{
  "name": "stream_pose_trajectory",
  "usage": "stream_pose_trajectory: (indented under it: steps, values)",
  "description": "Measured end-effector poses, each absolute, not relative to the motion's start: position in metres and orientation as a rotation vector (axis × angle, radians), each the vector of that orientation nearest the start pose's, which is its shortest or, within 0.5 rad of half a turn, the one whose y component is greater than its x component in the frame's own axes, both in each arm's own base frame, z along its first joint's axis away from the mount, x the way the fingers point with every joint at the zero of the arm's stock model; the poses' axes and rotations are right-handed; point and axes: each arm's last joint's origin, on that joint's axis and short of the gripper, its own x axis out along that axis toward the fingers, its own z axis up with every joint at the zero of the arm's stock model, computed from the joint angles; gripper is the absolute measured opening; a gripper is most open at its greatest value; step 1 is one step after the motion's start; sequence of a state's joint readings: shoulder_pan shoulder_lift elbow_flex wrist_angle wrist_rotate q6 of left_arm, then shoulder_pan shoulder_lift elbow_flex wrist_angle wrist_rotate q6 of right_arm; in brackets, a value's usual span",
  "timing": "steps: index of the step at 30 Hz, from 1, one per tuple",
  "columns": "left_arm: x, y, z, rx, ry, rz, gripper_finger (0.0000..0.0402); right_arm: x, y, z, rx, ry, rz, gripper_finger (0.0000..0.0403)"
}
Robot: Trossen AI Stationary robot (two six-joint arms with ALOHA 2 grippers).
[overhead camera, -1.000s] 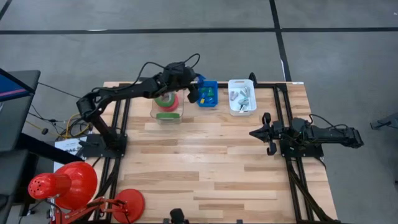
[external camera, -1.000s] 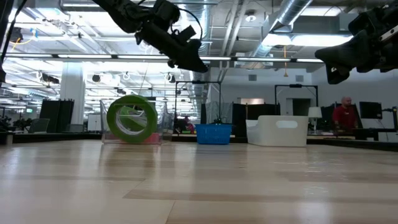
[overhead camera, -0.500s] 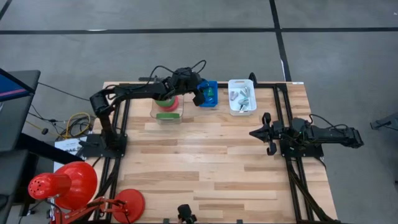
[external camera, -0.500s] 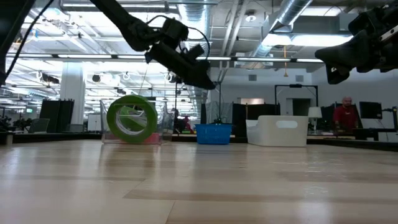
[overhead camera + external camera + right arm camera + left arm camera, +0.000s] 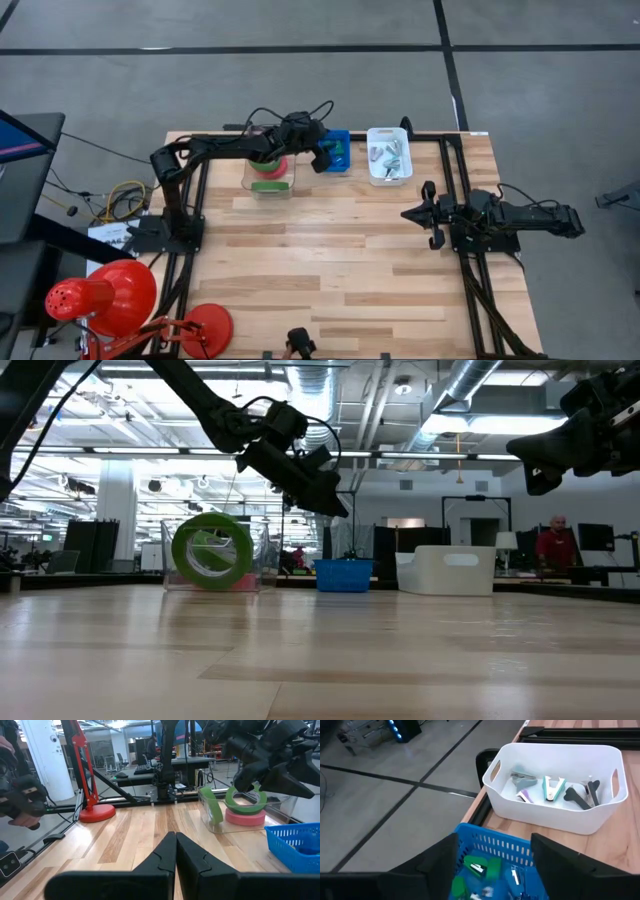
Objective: Pick and place Stapler, Stapler remover, tape
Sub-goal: Return to Home Position
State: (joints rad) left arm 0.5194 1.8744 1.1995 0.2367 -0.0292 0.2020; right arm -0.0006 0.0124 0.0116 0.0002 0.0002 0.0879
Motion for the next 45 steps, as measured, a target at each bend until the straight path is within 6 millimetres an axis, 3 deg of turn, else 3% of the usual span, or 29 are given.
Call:
stream_pose_trajectory:
  steps: [7,13,24,29,36,45]
  values:
    - [0.361,0.205,0.209,0.086,0.483,0.489,0.0290,0.098,0.000,0.166,0.088,0.001,-0.001,0.0000]
    - [0.360,0.194,0.224,0.072,0.457,0.475,0.0291,0.098,0.000,0.166,0.088,0.001,-0.001,0.0000]
    - [0.365,0.152,0.253,0.098,0.405,0.367,0.0208,0.098,0.000,0.166,0.088,0.001,-0.001,0.0000]
    - [0.368,0.130,0.256,0.096,0.436,0.279,0.0160,0.098,0.000,0.166,0.088,0.001,-0.001,0.0000]
    - [0.369,0.100,0.236,0.099,0.500,0.193,0.0108,0.098,0.000,0.166,0.088,0.001,-0.001,0.0000]
    - [0.337,0.068,0.212,0.101,0.543,0.095,0.0083,0.098,0.000,0.166,0.088,0.002,-0.001,0.0000]
